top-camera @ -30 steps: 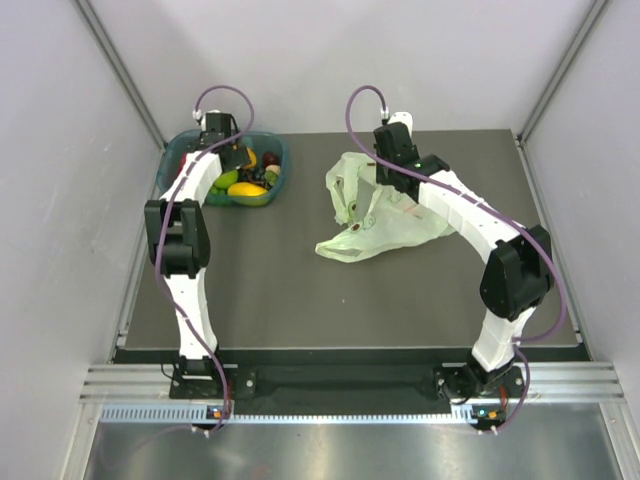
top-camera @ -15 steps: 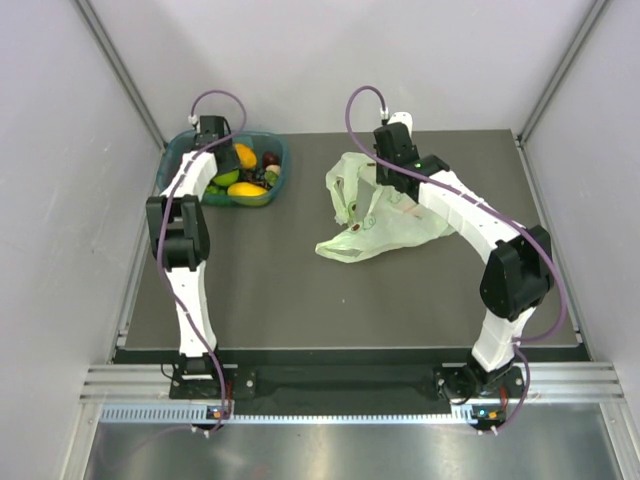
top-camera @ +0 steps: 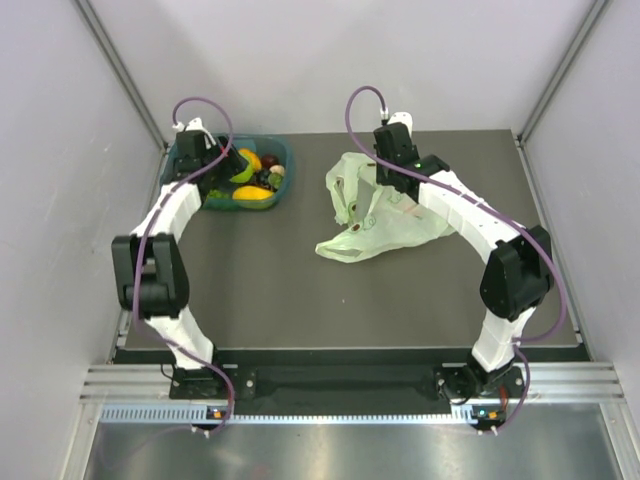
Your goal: Place the fake fruits into the plastic bag and tie a complex knot
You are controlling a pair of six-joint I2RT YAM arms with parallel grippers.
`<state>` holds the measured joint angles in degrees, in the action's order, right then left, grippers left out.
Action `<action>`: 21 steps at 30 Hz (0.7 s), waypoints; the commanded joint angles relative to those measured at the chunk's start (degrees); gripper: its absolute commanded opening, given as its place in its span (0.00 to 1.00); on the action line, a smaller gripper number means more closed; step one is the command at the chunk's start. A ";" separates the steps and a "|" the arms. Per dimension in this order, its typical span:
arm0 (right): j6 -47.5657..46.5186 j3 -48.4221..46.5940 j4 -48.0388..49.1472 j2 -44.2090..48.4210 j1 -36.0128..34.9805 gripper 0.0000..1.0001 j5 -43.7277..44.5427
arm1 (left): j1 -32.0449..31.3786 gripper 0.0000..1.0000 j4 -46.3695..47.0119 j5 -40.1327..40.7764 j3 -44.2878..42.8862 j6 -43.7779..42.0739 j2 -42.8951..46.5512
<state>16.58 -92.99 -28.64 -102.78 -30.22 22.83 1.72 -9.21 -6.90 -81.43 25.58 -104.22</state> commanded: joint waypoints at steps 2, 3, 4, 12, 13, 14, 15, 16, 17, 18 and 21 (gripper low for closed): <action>-0.58 -1.23 1.66 1.62 0.07 0.00 0.55 | -0.75 0.50 13.07 -7.86 8.37 2.45 11.05; -0.67 -1.23 1.66 1.79 0.07 0.00 0.55 | -0.84 0.50 14.47 -8.91 11.09 2.54 13.24; -0.76 -1.32 1.57 1.88 0.07 0.00 0.55 | -0.92 0.50 14.57 -9.88 12.07 2.80 14.13; -0.85 -1.58 1.22 2.32 0.07 0.00 -0.68 | -13.22 0.50 16.77 -14.90 23.14 3.33 23.09; -0.85 -1.49 1.31 2.41 0.07 0.00 -0.77 | -14.45 0.50 16.95 -14.73 23.59 3.51 23.19; -0.85 -1.41 1.31 2.59 0.07 0.00 -0.94 | -17.07 0.50 18.08 -14.90 24.12 4.12 23.19; -0.76 -1.23 1.40 2.67 0.07 0.00 -1.03 | -18.23 0.50 18.79 -14.99 24.91 4.38 23.02; -0.76 -1.05 1.31 2.67 0.07 0.00 -1.29 | -20.50 0.50 19.40 -14.47 25.18 4.74 22.75; -0.67 -1.05 1.22 2.76 -0.02 0.00 -1.64 | -21.74 0.50 21.15 -14.29 25.35 5.26 22.40; -0.67 -0.97 1.48 2.76 -0.02 0.00 -1.65 | -22.89 0.50 21.77 -14.11 25.35 5.61 21.96; -0.41 -0.88 1.40 2.85 -0.02 0.00 -2.00 | -27.63 0.49 22.92 -12.36 23.08 6.58 16.62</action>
<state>16.51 -92.99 -28.75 -102.78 -30.22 21.89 -23.05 6.92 -20.10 -56.25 30.50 -84.27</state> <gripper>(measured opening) 0.007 0.727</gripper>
